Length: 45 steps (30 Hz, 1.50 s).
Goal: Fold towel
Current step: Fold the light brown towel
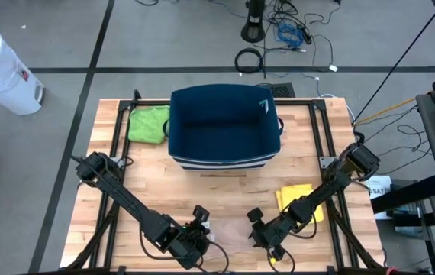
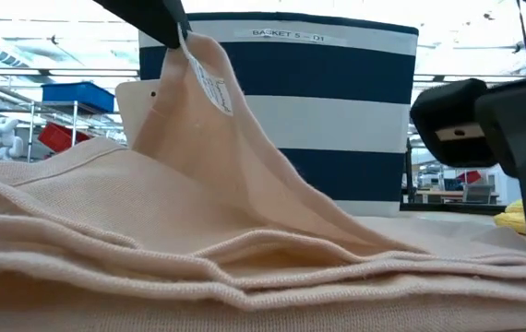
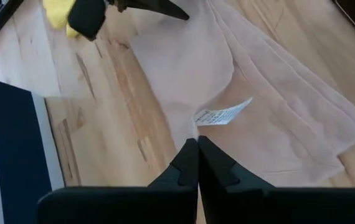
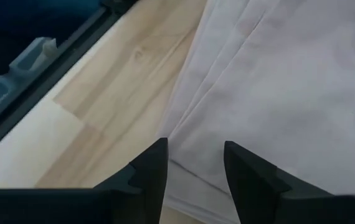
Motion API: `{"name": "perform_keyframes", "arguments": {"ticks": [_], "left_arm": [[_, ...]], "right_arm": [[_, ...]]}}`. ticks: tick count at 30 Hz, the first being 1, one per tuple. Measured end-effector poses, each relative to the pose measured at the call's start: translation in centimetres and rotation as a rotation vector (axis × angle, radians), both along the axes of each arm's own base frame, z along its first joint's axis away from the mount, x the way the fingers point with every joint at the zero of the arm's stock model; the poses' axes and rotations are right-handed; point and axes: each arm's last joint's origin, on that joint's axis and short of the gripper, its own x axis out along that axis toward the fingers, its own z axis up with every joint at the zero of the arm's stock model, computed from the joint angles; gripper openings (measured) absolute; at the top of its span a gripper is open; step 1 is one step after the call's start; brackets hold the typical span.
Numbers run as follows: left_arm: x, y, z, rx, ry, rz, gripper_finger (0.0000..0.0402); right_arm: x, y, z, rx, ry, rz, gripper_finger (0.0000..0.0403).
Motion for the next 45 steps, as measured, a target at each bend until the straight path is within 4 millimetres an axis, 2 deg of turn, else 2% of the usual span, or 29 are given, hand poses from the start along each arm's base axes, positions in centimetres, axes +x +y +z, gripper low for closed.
{"name": "perform_keyframes", "arguments": {"ticks": [4,18,33,38,45], "left_arm": [[0.00,0.00,0.00,-0.002,0.000,0.002,0.0000],[0.00,0.00,0.00,-0.012,-0.001,0.013,0.0000],[0.18,0.20,-0.03,-0.032,0.012,0.012,0.0000],[0.17,0.18,-0.03,-0.033,0.013,0.012,0.0000],[0.17,0.19,-0.04,-0.034,0.013,0.013,0.0000]], "right_arm": [[0.01,0.07,-0.48,0.001,0.015,-0.006,0.0144],[0.04,0.39,-0.21,0.063,0.020,0.027,0.0144],[0.03,0.32,-0.24,0.023,-0.005,-0.008,0.0142],[0.00,0.29,-0.25,0.015,-0.005,-0.005,0.0117],[0.01,0.30,-0.25,0.002,-0.012,0.010,0.0041]]}}
